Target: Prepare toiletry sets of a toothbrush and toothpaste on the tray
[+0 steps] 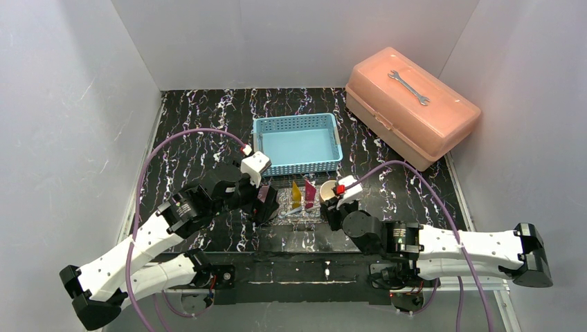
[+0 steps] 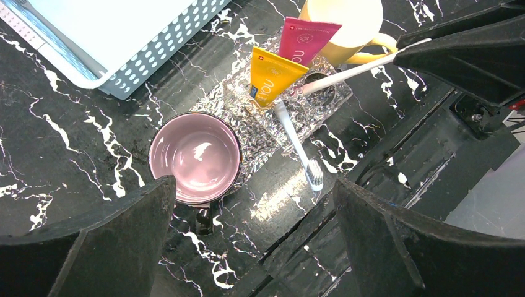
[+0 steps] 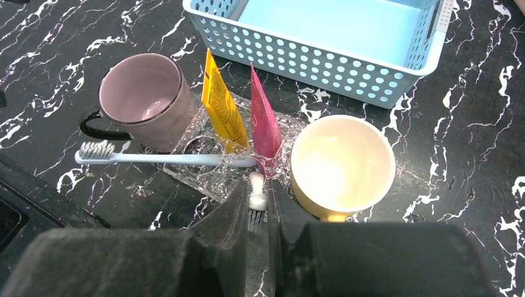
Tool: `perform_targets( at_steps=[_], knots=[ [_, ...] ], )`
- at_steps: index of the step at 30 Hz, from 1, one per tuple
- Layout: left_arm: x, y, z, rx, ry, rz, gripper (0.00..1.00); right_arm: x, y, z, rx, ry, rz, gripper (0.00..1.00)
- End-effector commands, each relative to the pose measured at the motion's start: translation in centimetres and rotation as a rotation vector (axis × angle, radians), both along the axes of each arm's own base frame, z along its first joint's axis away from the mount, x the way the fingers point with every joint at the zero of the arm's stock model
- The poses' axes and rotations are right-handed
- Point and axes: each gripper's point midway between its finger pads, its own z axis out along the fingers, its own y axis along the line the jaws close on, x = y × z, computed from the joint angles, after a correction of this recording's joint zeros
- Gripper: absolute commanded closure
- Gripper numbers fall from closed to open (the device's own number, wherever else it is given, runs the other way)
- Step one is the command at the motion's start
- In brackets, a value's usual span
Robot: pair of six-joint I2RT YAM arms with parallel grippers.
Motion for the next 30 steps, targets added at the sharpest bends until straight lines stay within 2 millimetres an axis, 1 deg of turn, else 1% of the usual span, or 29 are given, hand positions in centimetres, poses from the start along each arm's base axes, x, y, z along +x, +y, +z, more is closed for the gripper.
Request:
perform_targets(
  at_steps=[1, 2, 21, 22, 23, 26, 27, 28, 30],
  knots=[
    [0.2, -0.1, -0.1, -0.003, -0.007, 0.007, 0.02, 0.6, 0.0, 0.8, 0.106, 0.002, -0.044, 0.99],
    [0.2, -0.1, -0.1, -0.001, -0.006, 0.006, 0.02, 0.7, 0.2, 1.1, 0.131, 0.001, -0.048, 0.99],
    [0.2, 0.0, -0.1, 0.000, -0.011, 0.006, 0.02, 1.1, 0.0, -0.2, 0.129, -0.009, -0.069, 0.99],
    [0.2, 0.0, -0.1, -0.001, -0.011, 0.005, 0.02, 1.1, 0.0, -0.2, 0.127, -0.010, -0.067, 0.97],
    [0.2, 0.0, -0.2, 0.002, -0.008, 0.005, 0.02, 1.1, 0.1, -0.2, 0.123, -0.009, -0.065, 0.95],
    [0.1, 0.0, 0.0, -0.003, -0.011, 0.003, 0.02, 1.0, 0.1, -0.5, 0.114, -0.002, -0.058, 0.78],
    [0.1, 0.0, -0.1, -0.002, -0.010, 0.003, 0.02, 0.9, 0.1, -0.4, 0.114, -0.002, -0.057, 0.73],
    [0.2, 0.0, 0.0, -0.003, -0.011, 0.004, 0.02, 1.0, 0.0, -0.2, 0.112, -0.003, -0.056, 0.66],
    [0.1, 0.0, 0.0, -0.002, -0.011, 0.003, 0.02, 1.0, 0.0, 0.1, 0.103, -0.008, -0.055, 0.57]
  ],
)
